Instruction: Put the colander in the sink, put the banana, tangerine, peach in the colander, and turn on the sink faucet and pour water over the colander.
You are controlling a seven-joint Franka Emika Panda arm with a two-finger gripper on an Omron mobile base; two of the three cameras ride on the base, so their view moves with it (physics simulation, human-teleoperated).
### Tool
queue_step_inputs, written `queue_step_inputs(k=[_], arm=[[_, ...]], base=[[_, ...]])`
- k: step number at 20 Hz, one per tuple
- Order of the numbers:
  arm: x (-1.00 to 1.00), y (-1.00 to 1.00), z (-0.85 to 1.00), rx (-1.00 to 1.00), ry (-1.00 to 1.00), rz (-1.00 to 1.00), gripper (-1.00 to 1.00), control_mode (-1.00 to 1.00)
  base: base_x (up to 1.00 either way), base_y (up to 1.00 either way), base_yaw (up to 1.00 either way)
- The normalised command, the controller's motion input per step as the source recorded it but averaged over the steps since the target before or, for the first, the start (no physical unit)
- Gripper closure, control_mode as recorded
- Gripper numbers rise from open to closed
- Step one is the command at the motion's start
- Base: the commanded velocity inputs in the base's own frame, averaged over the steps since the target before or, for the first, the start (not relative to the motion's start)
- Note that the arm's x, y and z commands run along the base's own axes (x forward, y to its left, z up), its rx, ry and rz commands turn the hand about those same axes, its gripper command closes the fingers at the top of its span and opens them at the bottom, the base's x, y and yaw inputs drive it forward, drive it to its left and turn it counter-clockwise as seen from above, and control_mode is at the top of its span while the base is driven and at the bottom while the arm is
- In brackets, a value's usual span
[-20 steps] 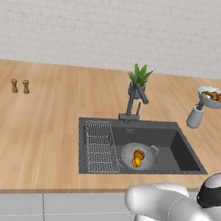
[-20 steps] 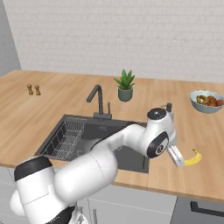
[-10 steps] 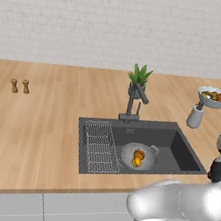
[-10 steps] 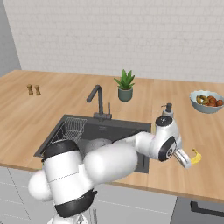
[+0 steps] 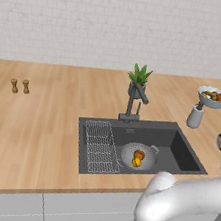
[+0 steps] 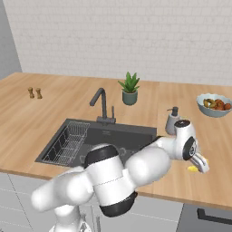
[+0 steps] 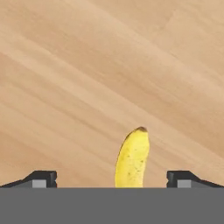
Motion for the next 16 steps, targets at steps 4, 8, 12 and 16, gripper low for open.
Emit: queue_step_inputs(k=[4, 8, 12, 16], arm=[[0.49, -0.54, -0.47, 0.14, 0.00, 0.00, -1.00, -1.00], [0.25, -0.42, -0.73, 0.05, 0.00, -0.01, -1.00, -1.00], [-0.03, -0.14, -0.66, 0.00, -0.08, -0.01, 1.00, -1.00], [-0.57, 0.03, -0.26, 0.00, -0.29, 0.00, 1.00, -1.00]], base=[[0.00, 0.00, 0.00], [0.00, 0.00, 0.00], [0.00, 0.00, 0.00], [0.00, 0.00, 0.00]])
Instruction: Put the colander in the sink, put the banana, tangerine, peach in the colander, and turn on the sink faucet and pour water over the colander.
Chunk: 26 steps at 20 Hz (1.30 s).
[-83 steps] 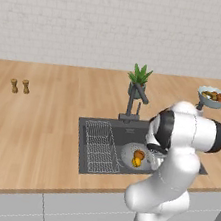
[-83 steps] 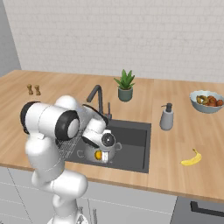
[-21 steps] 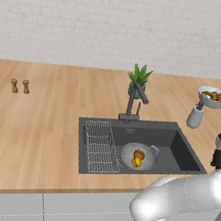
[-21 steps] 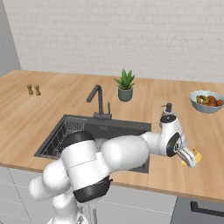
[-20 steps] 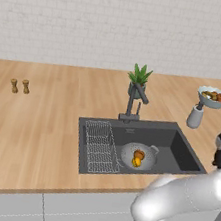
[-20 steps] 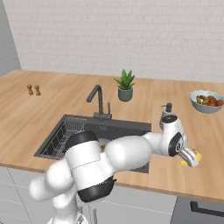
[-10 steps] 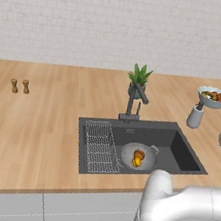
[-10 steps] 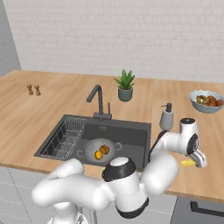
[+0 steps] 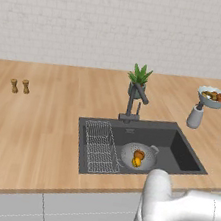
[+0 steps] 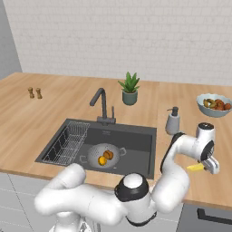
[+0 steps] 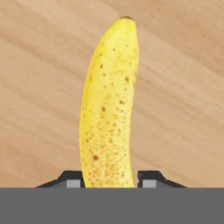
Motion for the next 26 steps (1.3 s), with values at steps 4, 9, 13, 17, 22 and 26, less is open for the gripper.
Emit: queue_step_inputs(k=[4, 9, 13, 17, 22, 26], arm=[[-0.78, 0.71, -0.02, -0.18, -0.44, 0.04, 1.00, -1.00], [-0.68, 1.00, 0.00, -0.42, -0.47, 0.13, 1.00, -1.00], [-0.49, 1.00, 0.14, -0.36, -0.30, 0.24, 1.00, -1.00], [0.02, 0.85, 0.66, -0.08, 0.00, 0.45, 1.00, -1.00], [0.37, 0.62, 0.87, 0.00, 0.19, 0.34, 1.00, -1.00], [0.54, 0.70, 0.91, 0.00, 0.39, 0.14, 1.00, -1.00]], base=[[0.00, 0.00, 0.00], [0.00, 0.00, 0.00], [0.00, 0.00, 0.00], [0.00, 0.00, 0.00], [0.00, 0.00, 0.00], [0.00, 0.00, 0.00]])
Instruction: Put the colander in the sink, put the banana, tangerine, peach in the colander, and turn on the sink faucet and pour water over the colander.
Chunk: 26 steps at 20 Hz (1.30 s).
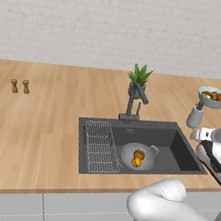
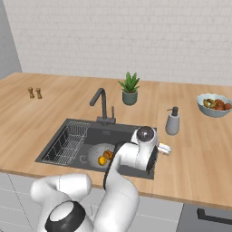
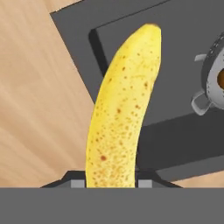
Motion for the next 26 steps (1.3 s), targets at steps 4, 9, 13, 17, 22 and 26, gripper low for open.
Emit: queue_step_inputs(k=[4, 9, 13, 17, 22, 26], arm=[[0.15, 0.31, 0.58, -0.06, 0.46, 0.31, 1.00, -1.00], [-0.29, 0.24, -0.26, 0.00, -0.26, 0.16, 1.00, -1.00], [-0.21, 0.72, -0.40, -0.04, -0.24, 0.13, 1.00, -1.00], [0.00, 1.00, -0.19, -0.18, 0.03, 0.14, 1.00, -1.00], [0.02, 0.82, -0.18, -0.18, 0.14, 0.14, 1.00, -1.00], [0.16, 0.38, -0.25, -0.01, 0.09, 0.15, 1.00, -1.00]], base=[[0.00, 0.00, 0.00], [0.00, 0.00, 0.00], [0.00, 0.00, 0.00], [0.00, 0.00, 0.00], [0.00, 0.00, 0.00], [0.00, 0.00, 0.00]])
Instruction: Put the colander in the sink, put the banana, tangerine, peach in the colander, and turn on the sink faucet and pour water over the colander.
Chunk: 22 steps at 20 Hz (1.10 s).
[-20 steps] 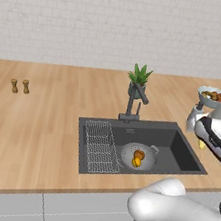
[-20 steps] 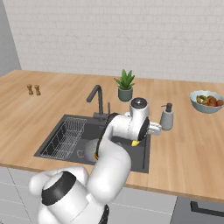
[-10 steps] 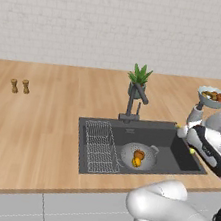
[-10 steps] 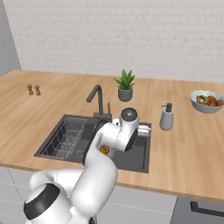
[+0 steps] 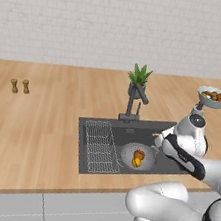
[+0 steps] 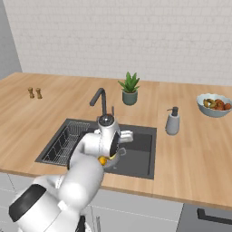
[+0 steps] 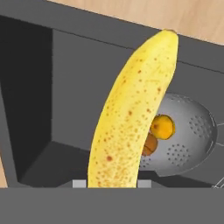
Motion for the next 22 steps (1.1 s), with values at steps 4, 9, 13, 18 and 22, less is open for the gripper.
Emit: queue_step_inputs(k=[4, 9, 13, 18, 22], arm=[[0.37, 0.00, -0.15, 0.13, 0.08, 0.14, 1.00, -1.00], [0.32, 0.11, -0.26, 0.06, 0.12, 0.06, 1.00, -1.00], [0.29, 0.34, -0.35, 0.00, 0.13, 0.00, 1.00, -1.00], [0.11, 0.18, -0.41, 0.05, 0.02, 0.00, 1.00, -1.00], [0.17, 0.00, -0.47, 0.12, 0.00, 0.02, 1.00, -1.00]], base=[[0.00, 0.00, 0.00], [0.00, 0.00, 0.00], [0.00, 0.00, 0.00], [0.00, 0.00, 0.00], [0.00, 0.00, 0.00]])
